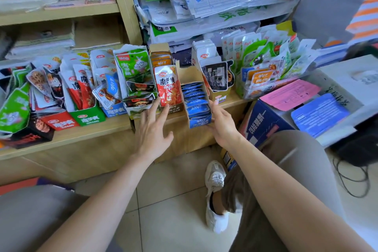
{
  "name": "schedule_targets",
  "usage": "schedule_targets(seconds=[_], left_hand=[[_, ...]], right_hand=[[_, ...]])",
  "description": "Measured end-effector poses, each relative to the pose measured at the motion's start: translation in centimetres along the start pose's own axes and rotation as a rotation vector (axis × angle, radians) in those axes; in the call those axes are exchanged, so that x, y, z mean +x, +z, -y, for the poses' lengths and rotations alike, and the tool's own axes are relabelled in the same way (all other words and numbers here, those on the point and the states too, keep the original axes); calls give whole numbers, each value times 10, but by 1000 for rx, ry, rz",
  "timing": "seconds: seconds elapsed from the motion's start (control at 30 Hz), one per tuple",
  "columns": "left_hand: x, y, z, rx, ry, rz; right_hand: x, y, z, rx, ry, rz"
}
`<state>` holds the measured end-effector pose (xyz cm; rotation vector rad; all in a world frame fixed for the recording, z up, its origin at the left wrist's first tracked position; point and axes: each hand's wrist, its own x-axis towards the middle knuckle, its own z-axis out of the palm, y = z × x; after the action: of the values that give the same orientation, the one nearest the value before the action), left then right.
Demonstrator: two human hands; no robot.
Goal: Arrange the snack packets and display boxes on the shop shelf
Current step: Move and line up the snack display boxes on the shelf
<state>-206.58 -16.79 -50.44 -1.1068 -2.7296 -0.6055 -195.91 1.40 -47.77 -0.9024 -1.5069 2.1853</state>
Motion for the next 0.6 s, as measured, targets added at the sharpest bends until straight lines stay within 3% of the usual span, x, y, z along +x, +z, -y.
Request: schedule_targets(seconds=[0.1,0.17,0.23,0.3,0.37,0.6], left_hand=[[-1,1,3,-2,16,6],[-1,2,4,-1,25,8],[-1,2,4,-3,29,1],[-2,3,3,-3,34,-10],[-2,3,3,-1,42,-16],[-2,3,6,1,50,-2]], right_hand=[[-13,0,-9,-15,-31,-50],[-31,3,-26,-31,-147,-202],[-48,3,-42,-196,-292,-361],[-52,-1,-53,-485,-424,-303],[-46,-2,-59,-699,-422,-158],[-14,8,-59,-1002,-406,-46]])
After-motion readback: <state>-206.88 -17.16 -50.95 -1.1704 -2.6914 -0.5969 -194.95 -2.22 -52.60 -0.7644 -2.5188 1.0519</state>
